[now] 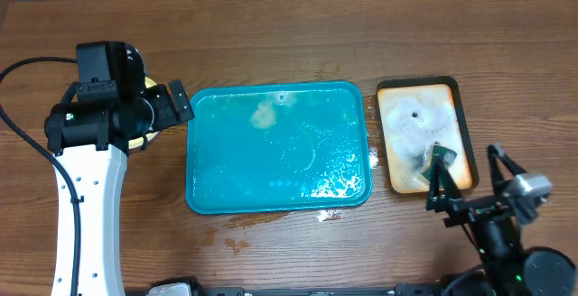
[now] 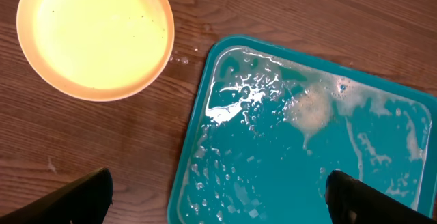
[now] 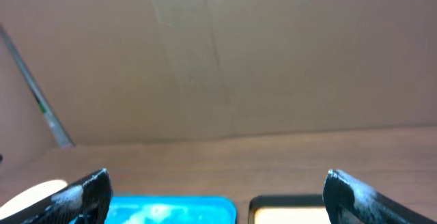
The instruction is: Clean dirty plates on tray and stack at the side
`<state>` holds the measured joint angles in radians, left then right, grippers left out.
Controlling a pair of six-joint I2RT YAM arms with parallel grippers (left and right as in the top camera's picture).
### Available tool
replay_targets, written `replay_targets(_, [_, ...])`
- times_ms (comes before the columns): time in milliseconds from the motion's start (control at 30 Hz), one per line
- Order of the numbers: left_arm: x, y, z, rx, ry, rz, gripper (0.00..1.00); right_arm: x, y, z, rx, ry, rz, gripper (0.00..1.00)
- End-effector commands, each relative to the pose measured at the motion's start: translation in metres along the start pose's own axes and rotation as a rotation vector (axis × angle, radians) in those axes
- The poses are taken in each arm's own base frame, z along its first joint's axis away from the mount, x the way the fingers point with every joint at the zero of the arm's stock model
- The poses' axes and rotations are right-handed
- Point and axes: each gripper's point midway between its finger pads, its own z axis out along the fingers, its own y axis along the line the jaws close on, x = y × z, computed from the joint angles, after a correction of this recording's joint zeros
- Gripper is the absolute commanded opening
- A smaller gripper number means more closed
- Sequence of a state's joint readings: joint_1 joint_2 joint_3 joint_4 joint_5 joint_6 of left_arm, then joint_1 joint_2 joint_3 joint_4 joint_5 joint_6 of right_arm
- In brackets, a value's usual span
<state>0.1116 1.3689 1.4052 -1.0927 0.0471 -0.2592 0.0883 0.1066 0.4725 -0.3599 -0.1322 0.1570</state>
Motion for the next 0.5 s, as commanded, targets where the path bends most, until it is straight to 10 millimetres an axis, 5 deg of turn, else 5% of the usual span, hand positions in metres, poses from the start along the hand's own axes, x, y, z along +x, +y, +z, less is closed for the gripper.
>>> replay_targets(0, [-0.005, -0.001, -0.010, 0.003, -0.035, -0.007, 1.00, 0.022, 0.002, 0.005, -0.045, 0.016, 0.004, 1.00])
replay_targets(467, [-0.005, -0.001, -0.010, 0.003, -0.035, -0.007, 1.00, 0.060, -0.013, 0.022, -0.032, -0.035, -0.005, 1.00])
